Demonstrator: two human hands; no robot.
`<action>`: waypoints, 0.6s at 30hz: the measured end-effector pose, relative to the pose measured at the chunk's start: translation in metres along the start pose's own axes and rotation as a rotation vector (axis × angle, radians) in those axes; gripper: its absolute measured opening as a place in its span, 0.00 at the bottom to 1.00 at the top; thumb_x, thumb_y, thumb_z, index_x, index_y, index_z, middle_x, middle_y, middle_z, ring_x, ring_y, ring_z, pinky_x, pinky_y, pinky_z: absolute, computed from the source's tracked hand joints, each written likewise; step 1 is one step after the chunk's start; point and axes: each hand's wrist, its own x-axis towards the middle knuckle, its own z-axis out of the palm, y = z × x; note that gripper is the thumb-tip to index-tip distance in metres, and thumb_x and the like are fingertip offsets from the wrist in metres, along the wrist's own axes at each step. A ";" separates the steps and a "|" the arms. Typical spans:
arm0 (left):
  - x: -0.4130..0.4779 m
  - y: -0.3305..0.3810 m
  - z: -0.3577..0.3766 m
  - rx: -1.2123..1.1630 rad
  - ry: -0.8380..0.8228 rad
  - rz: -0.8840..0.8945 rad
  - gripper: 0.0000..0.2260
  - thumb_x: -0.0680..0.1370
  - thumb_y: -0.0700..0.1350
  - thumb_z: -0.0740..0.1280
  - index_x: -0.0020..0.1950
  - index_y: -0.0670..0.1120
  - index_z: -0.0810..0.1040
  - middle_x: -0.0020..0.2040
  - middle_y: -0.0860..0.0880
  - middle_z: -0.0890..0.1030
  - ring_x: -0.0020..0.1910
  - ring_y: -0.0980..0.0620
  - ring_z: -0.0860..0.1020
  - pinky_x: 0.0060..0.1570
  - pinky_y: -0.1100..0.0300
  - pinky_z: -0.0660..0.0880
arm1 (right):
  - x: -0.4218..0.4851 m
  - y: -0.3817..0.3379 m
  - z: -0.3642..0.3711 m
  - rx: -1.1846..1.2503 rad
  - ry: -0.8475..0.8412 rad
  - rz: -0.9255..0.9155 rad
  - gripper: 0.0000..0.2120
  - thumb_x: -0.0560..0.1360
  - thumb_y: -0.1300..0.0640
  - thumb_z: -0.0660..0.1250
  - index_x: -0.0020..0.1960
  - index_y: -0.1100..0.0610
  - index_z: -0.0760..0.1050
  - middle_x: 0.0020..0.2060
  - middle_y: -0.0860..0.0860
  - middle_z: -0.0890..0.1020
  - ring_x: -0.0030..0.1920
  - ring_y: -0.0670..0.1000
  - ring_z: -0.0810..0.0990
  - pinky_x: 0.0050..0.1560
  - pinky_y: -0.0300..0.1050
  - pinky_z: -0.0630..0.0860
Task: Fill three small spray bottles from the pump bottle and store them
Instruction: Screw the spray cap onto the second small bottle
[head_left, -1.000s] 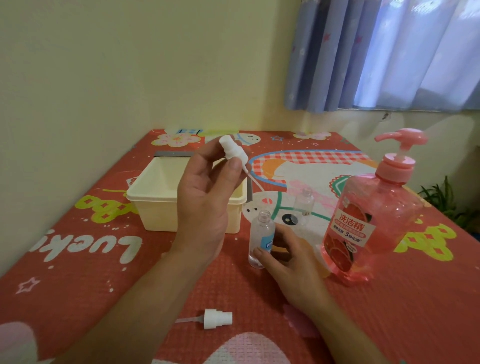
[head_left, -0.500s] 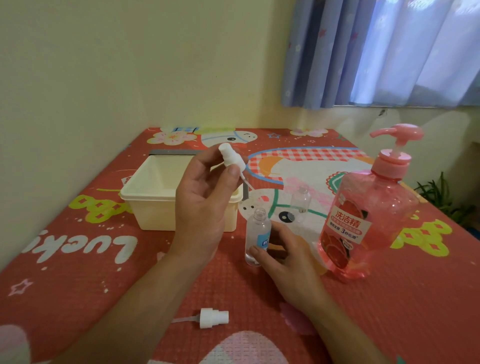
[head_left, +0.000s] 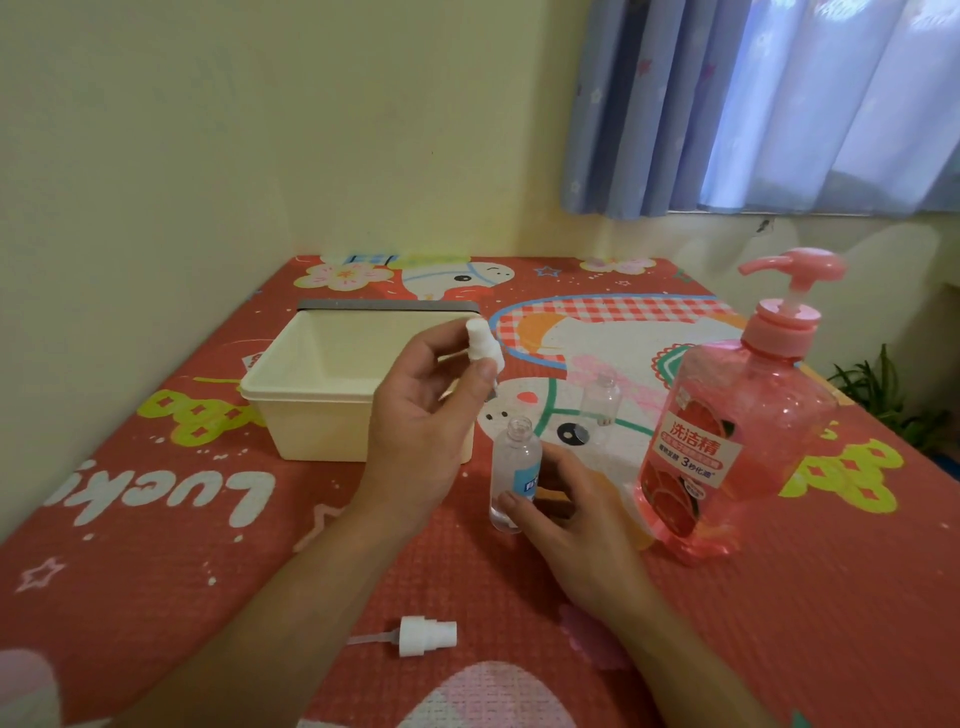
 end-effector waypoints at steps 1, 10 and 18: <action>-0.001 -0.003 0.000 0.033 -0.021 -0.017 0.11 0.77 0.35 0.68 0.55 0.47 0.78 0.48 0.51 0.84 0.49 0.57 0.82 0.46 0.66 0.77 | 0.000 0.000 0.000 0.003 0.001 -0.002 0.20 0.76 0.54 0.73 0.66 0.46 0.75 0.57 0.42 0.83 0.56 0.43 0.82 0.54 0.42 0.81; -0.007 -0.017 -0.001 0.113 -0.137 -0.104 0.12 0.76 0.35 0.68 0.57 0.48 0.79 0.48 0.55 0.85 0.50 0.59 0.83 0.48 0.68 0.77 | -0.001 0.000 0.001 0.039 -0.007 0.001 0.19 0.76 0.56 0.73 0.66 0.47 0.75 0.57 0.43 0.84 0.55 0.45 0.83 0.55 0.48 0.82; -0.017 -0.028 -0.006 0.149 -0.213 -0.151 0.14 0.76 0.34 0.68 0.55 0.53 0.79 0.49 0.58 0.85 0.53 0.59 0.82 0.51 0.68 0.76 | 0.000 -0.001 0.001 0.059 0.001 -0.004 0.18 0.76 0.58 0.73 0.65 0.49 0.76 0.56 0.44 0.84 0.54 0.46 0.84 0.54 0.49 0.82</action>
